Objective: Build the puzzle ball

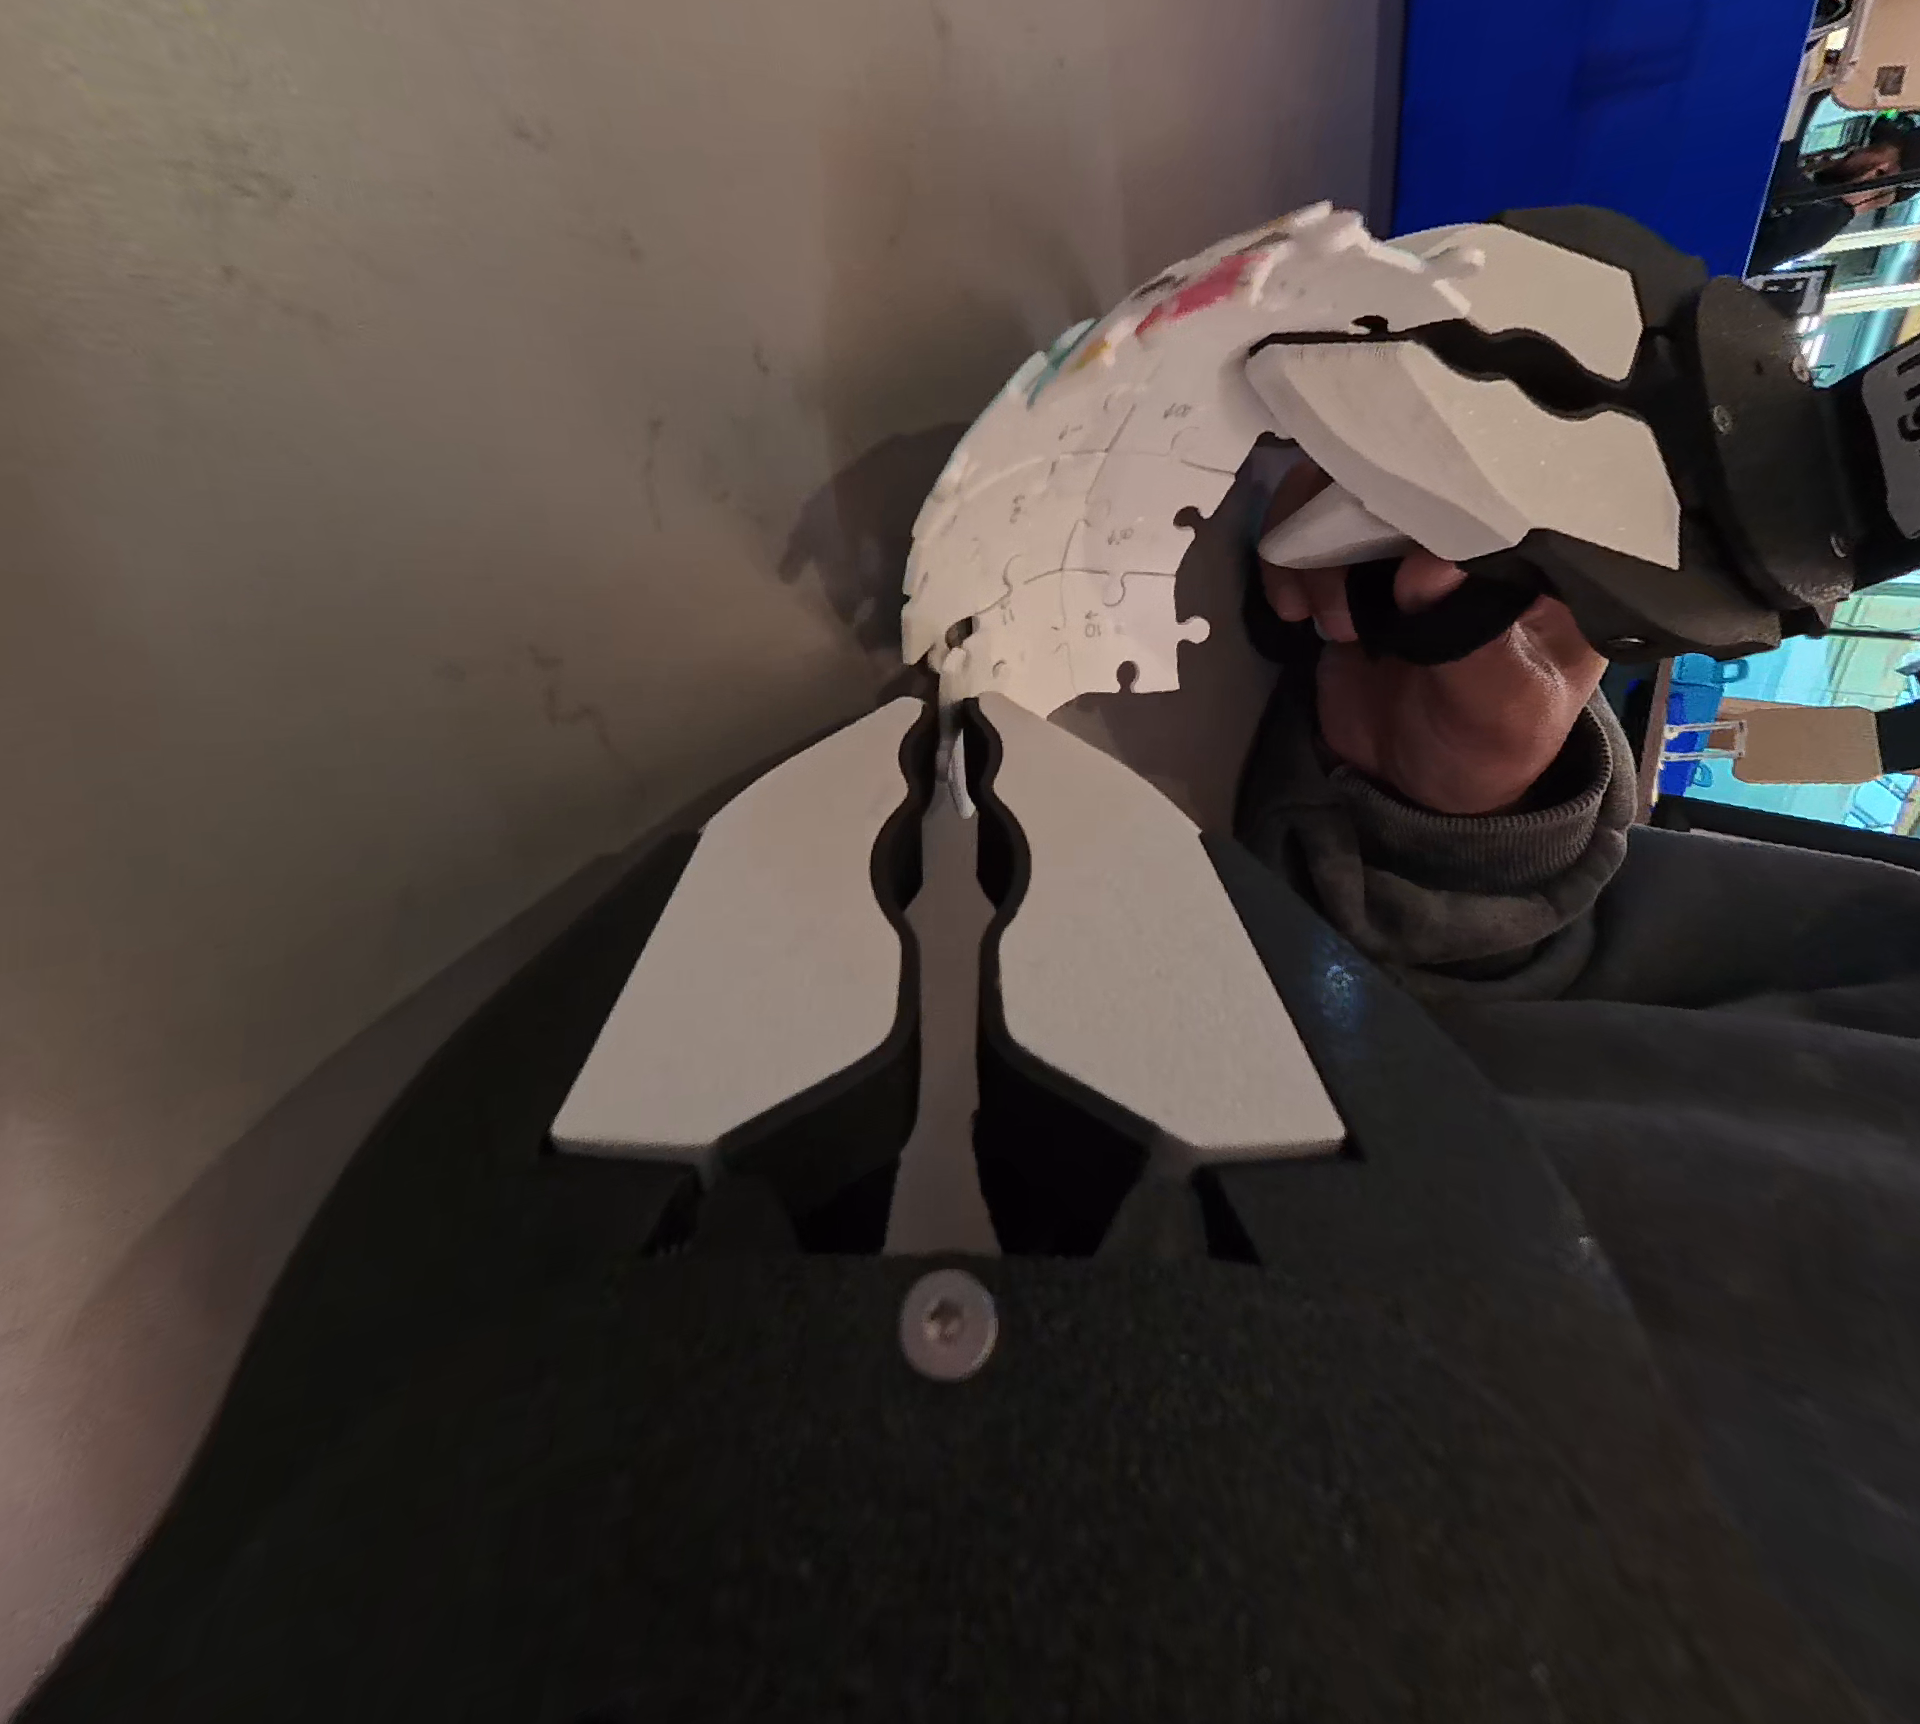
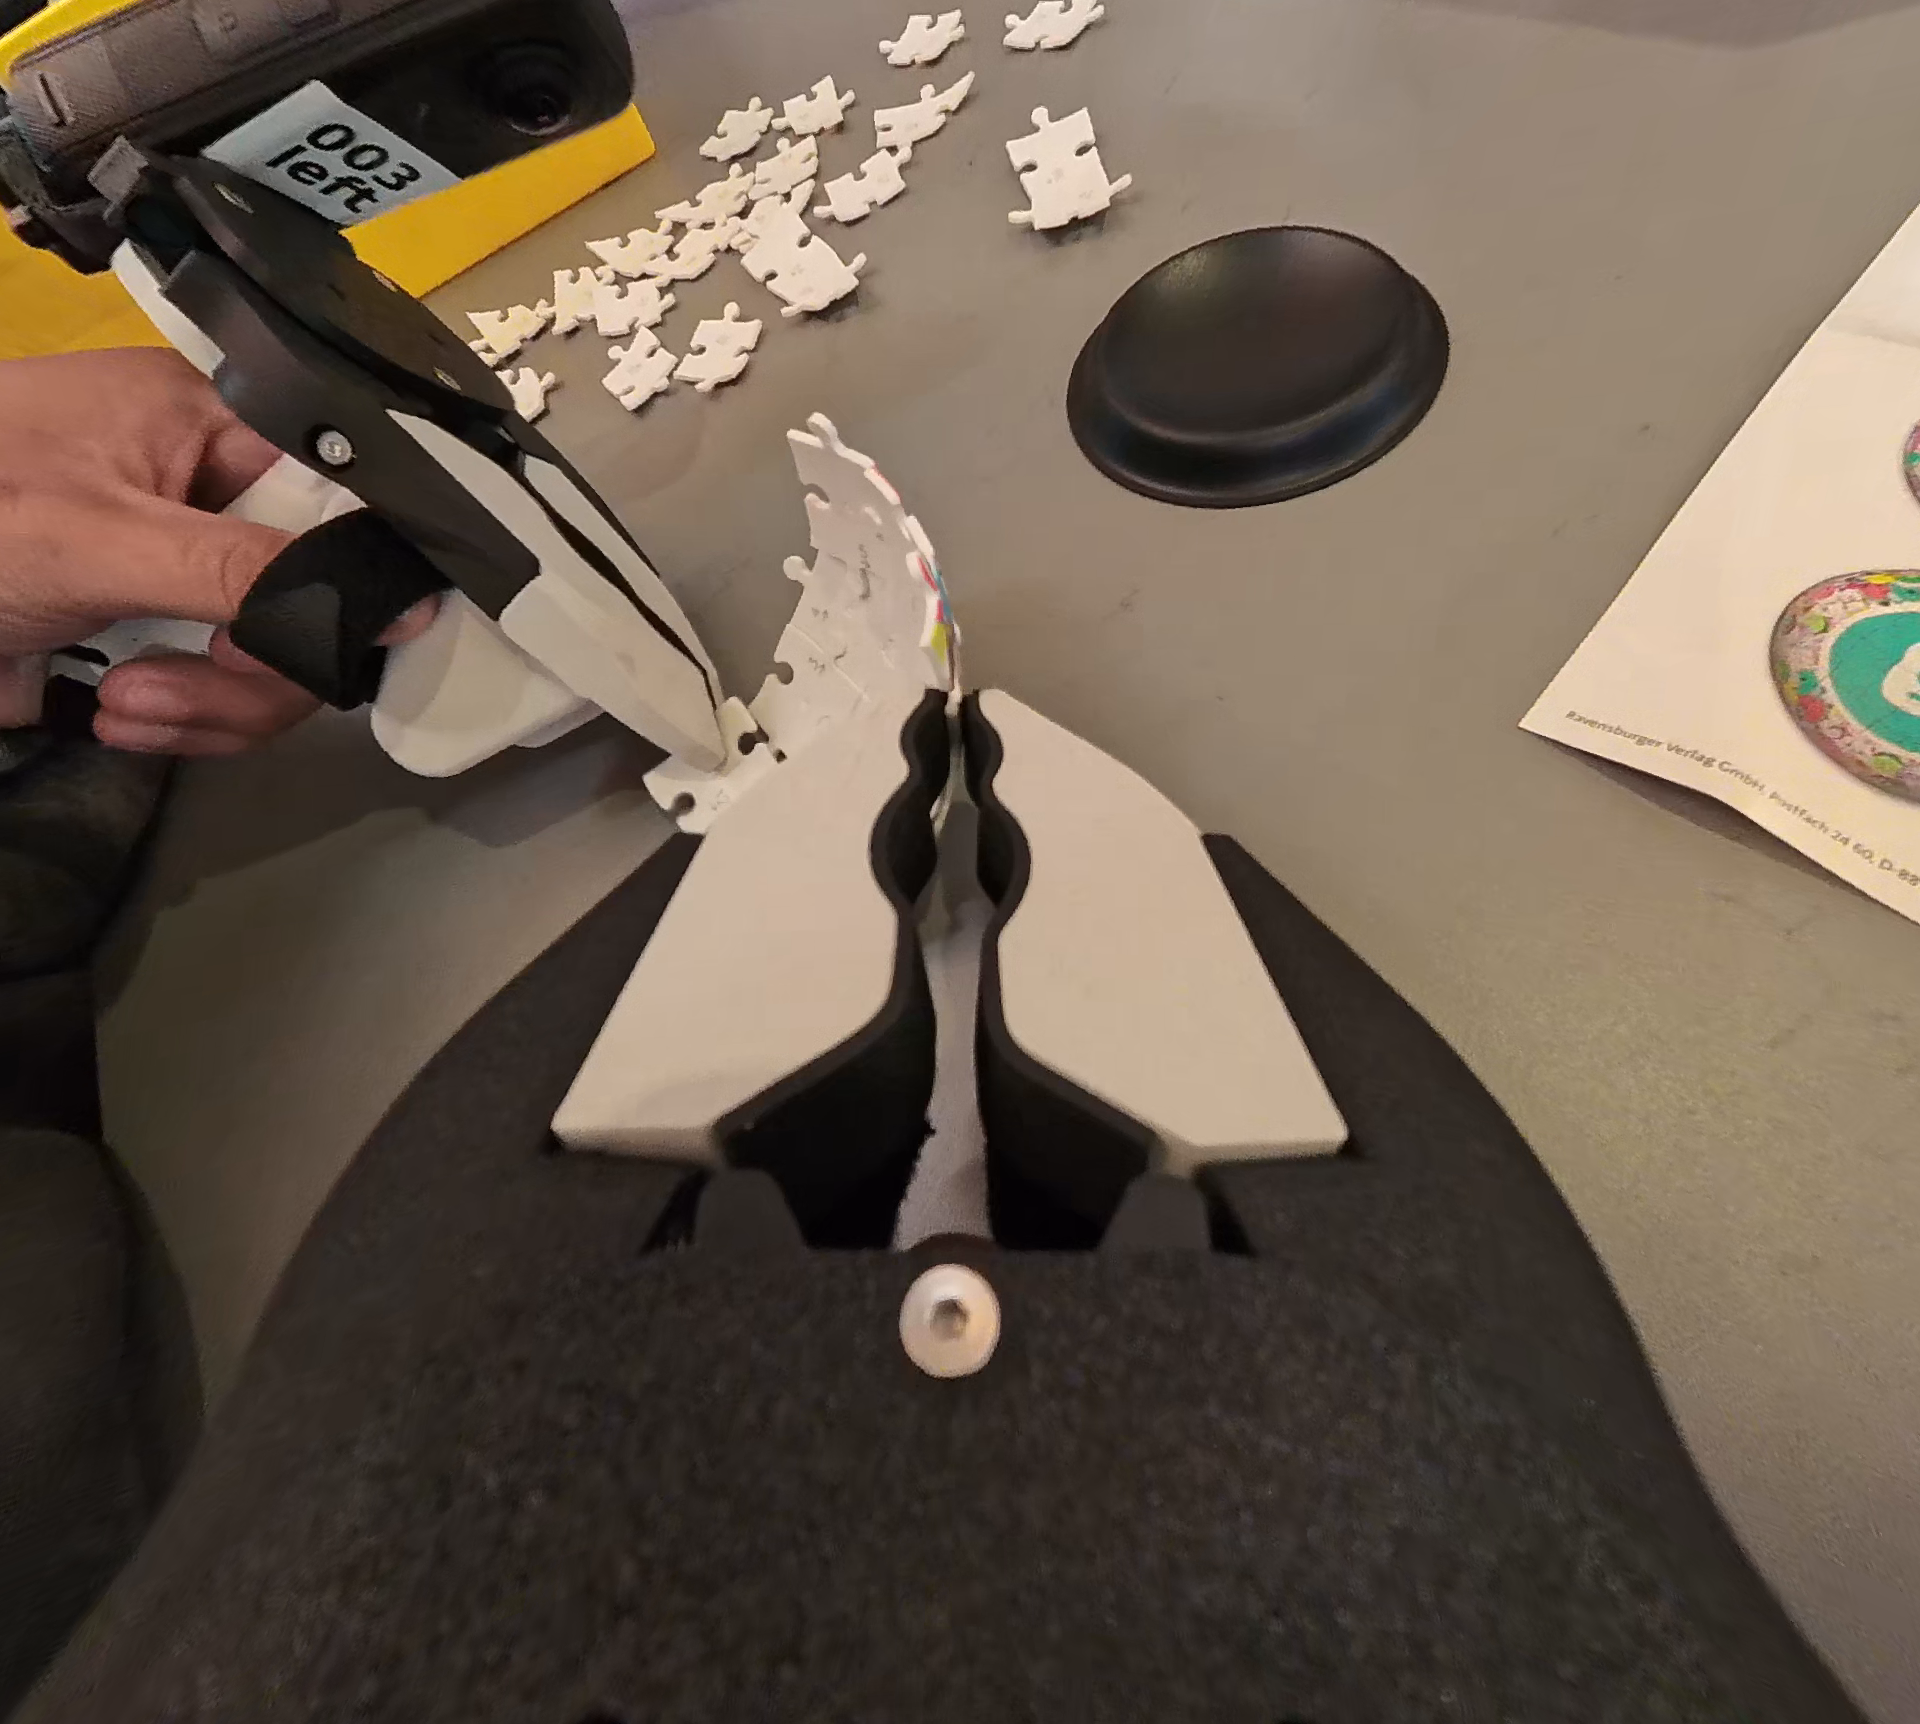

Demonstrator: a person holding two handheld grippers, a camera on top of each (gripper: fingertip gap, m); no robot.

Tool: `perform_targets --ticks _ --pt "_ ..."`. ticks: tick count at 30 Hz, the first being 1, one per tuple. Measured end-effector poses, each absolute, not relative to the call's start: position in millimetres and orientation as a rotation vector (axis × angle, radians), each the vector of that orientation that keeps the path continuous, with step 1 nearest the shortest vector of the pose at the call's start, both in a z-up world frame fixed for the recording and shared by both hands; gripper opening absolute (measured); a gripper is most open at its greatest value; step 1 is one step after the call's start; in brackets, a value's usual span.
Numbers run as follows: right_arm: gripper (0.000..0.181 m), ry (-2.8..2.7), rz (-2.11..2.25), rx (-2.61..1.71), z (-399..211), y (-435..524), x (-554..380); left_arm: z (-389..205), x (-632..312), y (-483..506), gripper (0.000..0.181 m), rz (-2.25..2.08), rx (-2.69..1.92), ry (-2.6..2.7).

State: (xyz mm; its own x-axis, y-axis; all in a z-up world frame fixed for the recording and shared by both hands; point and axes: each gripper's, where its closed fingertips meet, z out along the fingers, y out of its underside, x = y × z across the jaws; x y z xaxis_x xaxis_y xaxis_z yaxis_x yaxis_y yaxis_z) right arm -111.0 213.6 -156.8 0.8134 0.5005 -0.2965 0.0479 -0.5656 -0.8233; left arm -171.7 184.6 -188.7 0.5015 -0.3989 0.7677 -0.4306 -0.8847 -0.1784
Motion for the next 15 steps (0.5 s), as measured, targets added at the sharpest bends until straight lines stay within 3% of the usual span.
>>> perform_targets --ticks 15 --pt "0.002 -0.405 0.621 -2.112 -158 214 -108 -177 -180 181 0.002 1.389 2.69 -0.834"
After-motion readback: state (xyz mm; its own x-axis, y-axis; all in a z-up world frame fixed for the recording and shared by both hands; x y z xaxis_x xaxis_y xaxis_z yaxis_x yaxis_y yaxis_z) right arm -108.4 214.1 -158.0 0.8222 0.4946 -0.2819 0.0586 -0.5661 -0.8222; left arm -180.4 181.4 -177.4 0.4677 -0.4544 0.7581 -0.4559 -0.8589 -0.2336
